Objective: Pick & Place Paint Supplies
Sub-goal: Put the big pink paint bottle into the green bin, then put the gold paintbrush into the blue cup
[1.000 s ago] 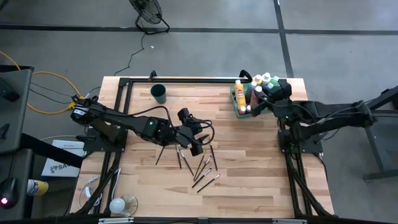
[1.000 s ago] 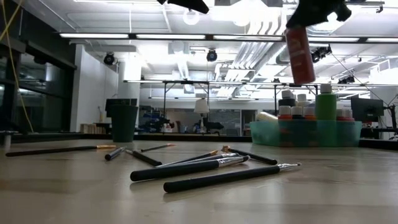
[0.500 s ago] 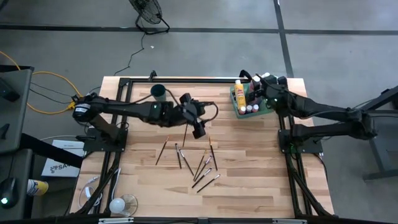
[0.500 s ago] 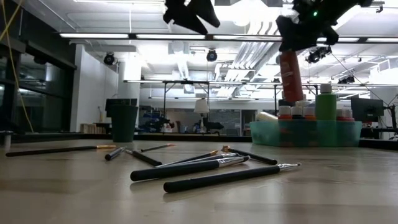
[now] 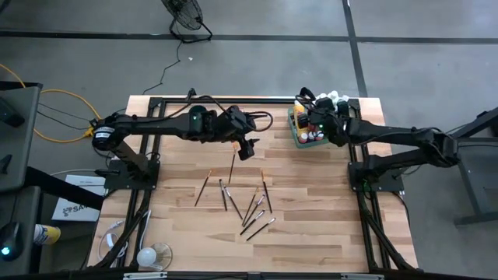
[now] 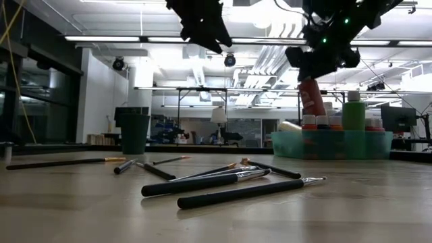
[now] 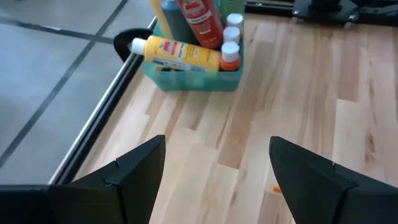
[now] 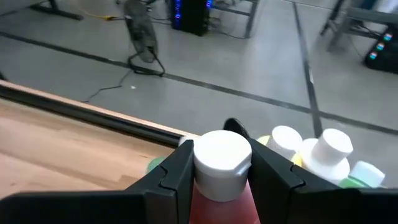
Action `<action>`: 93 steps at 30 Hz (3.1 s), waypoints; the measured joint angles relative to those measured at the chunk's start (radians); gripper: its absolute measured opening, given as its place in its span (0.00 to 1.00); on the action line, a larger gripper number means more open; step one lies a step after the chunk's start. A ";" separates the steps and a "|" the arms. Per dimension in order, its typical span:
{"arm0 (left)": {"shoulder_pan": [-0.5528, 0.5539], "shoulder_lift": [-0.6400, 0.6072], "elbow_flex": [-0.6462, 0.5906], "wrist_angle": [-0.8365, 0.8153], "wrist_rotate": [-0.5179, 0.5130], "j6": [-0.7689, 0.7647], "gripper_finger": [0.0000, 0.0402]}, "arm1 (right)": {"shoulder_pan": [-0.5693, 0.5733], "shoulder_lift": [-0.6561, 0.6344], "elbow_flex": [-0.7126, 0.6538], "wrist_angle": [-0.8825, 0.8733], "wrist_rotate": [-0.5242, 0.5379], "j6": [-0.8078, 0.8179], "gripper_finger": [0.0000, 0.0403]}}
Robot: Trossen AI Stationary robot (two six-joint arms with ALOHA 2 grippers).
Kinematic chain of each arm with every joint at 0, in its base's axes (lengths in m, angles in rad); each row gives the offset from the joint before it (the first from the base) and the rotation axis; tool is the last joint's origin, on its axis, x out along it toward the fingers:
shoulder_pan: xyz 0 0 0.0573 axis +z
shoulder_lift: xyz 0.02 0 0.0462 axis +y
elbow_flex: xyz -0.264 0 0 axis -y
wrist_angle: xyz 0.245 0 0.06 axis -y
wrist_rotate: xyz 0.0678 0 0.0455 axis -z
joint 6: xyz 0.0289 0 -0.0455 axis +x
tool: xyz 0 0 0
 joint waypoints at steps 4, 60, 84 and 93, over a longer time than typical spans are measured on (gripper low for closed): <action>0.015 0.000 0.000 -0.011 0.026 0.001 0.70 | -0.029 0.041 0.001 0.004 0.003 0.082 0.29; 0.020 0.000 -0.001 -0.129 0.057 -0.149 0.70 | -0.055 -0.242 0.000 -0.114 -0.395 0.133 0.60; 0.082 0.005 -0.098 -0.585 0.183 -0.800 0.70 | -0.055 -0.383 0.000 -0.114 -0.790 0.016 0.60; 0.063 0.015 -0.221 -0.555 0.205 -0.903 0.70 | -0.049 -0.383 0.000 -0.114 -0.807 -0.017 0.60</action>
